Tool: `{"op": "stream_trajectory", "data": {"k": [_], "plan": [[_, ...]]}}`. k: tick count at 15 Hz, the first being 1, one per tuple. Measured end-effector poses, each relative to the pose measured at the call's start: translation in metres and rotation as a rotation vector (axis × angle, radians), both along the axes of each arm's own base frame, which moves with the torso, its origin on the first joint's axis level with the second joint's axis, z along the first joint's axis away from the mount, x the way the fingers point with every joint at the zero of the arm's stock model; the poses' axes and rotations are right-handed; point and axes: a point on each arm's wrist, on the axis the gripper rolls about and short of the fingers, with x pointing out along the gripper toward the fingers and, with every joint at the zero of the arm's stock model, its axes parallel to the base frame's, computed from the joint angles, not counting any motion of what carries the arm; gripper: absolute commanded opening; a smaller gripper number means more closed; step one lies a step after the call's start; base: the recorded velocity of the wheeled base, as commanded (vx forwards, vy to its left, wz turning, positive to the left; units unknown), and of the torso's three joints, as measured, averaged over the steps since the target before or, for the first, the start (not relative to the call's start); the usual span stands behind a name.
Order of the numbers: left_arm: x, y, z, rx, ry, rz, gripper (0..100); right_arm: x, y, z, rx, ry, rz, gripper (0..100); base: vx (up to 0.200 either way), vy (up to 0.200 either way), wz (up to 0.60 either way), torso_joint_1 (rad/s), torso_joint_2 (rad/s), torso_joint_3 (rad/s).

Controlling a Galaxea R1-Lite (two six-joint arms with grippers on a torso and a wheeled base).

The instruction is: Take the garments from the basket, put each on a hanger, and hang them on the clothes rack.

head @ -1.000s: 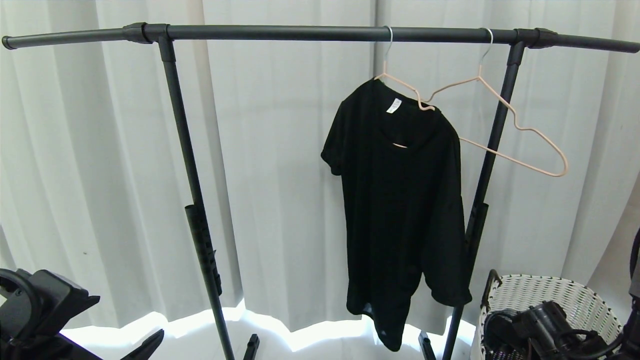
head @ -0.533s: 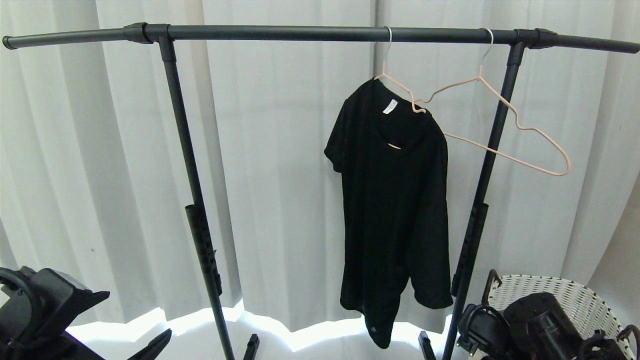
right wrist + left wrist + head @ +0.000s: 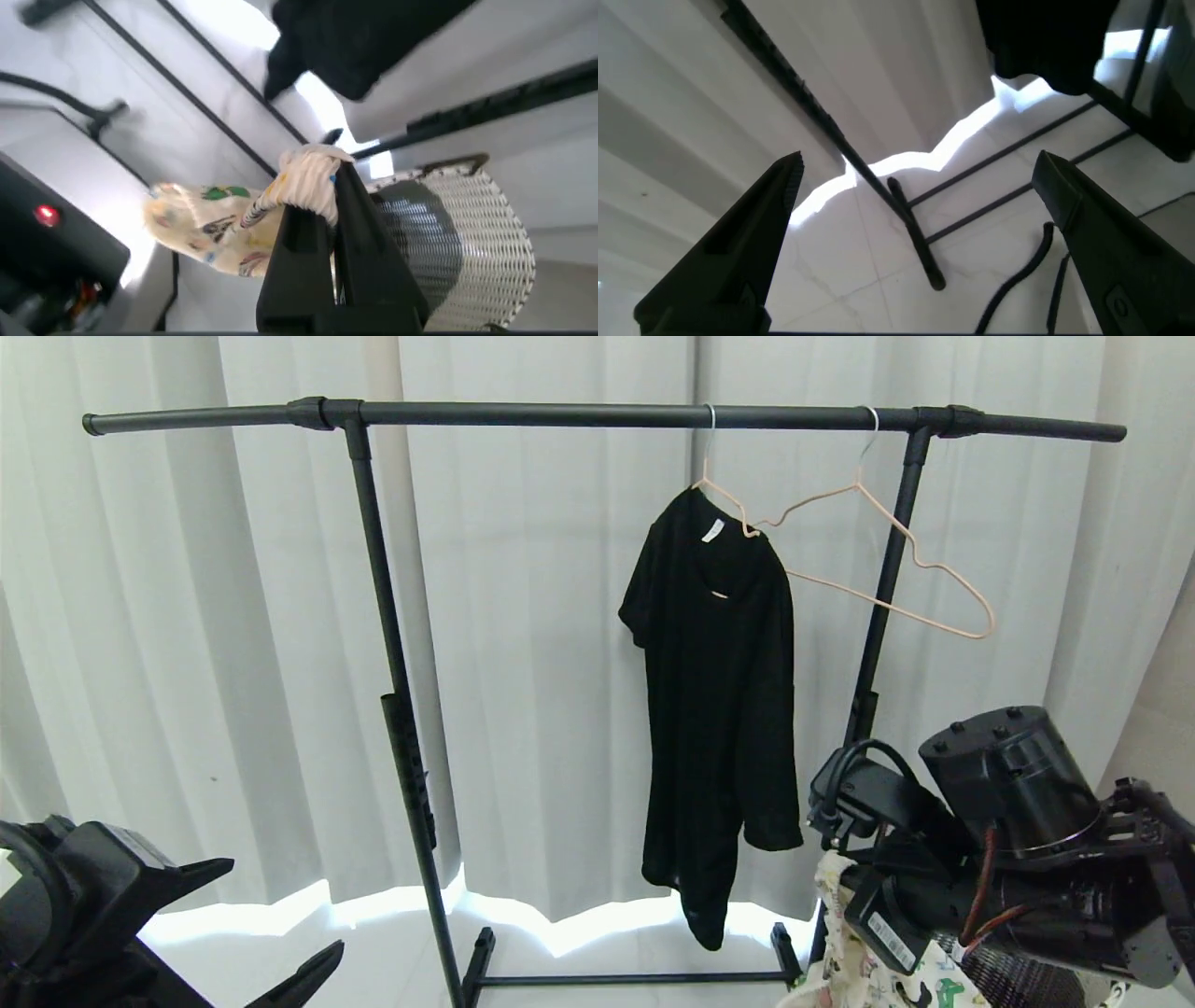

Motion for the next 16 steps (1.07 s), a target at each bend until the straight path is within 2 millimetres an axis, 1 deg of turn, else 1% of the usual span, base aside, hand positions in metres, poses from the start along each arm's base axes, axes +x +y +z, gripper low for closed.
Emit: {"op": "stream_trajectory", "data": {"k": [1,5,7,9,14,16], "plan": [[0.000,-0.002,0.000,-0.002,0.000,-0.015,100,0.000,0.004,0.009,0.019,-0.016,0.012,0,-0.200,0.000,0.00,0.002,0.01,0.002],[-0.003,-0.016,0.007,-0.039,-0.009,-0.146,100,-0.002,0.026,0.035,0.112,-0.055,0.047,0,0.000,0.000,0.00,0.000,0.00,0.000],[-0.001,-0.031,0.016,-0.145,0.005,-0.216,100,-0.002,0.043,0.049,0.171,-0.074,0.070,0,0.000,0.000,0.00,0.000,0.00,0.000],[0.005,-0.047,0.025,-0.235,0.034,-0.257,100,-0.001,0.060,0.062,0.216,-0.097,0.100,0,0.000,0.000,0.00,0.000,0.00,0.000],[0.009,-0.075,0.021,-0.287,0.159,-0.372,100,-0.005,0.091,0.079,0.276,-0.128,0.170,0,0.000,0.000,0.00,0.000,0.00,0.000],[0.011,-0.082,0.018,-0.327,0.218,-0.359,100,-0.011,0.100,0.081,0.283,-0.128,0.199,0,0.000,0.000,0.00,0.000,0.00,0.000]]}}
